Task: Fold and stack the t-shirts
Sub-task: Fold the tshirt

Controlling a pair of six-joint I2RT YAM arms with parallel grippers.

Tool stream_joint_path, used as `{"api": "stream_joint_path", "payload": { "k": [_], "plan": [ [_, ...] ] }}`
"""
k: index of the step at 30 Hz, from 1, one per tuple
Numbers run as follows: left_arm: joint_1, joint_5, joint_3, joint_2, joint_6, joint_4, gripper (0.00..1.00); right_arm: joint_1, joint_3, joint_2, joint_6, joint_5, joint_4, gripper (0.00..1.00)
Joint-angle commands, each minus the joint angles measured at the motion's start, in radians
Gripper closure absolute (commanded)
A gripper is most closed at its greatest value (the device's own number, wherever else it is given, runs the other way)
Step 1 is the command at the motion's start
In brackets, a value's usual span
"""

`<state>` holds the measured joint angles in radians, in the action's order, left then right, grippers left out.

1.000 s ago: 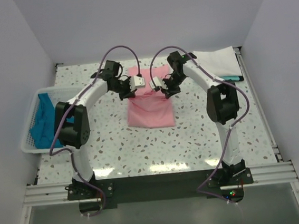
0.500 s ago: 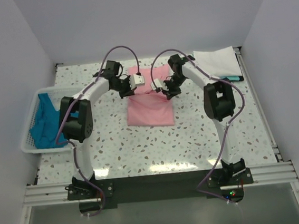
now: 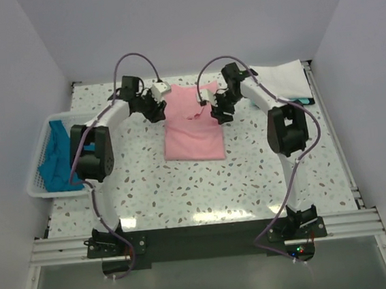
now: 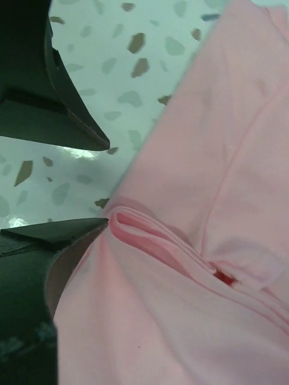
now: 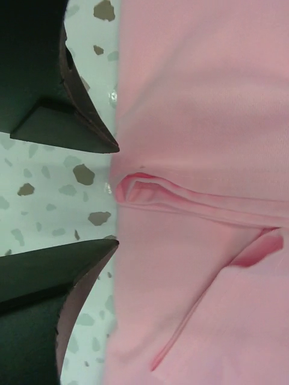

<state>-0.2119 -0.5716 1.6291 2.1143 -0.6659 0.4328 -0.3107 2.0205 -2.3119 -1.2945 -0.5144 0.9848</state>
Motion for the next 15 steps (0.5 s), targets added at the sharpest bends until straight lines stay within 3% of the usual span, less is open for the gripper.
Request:
{"api": "stream_joint_path", "payload": {
  "k": [1, 4, 5, 10, 15],
  "plan": [
    [0.083, -0.069, -0.087, -0.163, 0.302, -0.091, 0.46, 0.015, -0.029, 0.175, 0.217, -0.018, -0.037, 0.38],
    [0.083, -0.112, -0.246, -0.273, 0.461, -0.118, 0.45, 0.006, -0.106, 0.253, 0.371, -0.065, -0.038, 0.42],
    [0.083, -0.135, -0.285, -0.315, 0.548, -0.138, 0.45, -0.001, -0.126, 0.269, 0.45, -0.081, -0.038, 0.47],
    [0.082, -0.157, -0.532, -0.396, 0.712, -0.216, 0.45, -0.034, -0.227, 0.286, 0.659, -0.153, -0.035, 0.69],
    [0.082, -0.142, -0.601, -0.384, 0.804, -0.267, 0.44, -0.065, -0.311, 0.256, 0.813, -0.159, -0.077, 0.79]
  ]
}}
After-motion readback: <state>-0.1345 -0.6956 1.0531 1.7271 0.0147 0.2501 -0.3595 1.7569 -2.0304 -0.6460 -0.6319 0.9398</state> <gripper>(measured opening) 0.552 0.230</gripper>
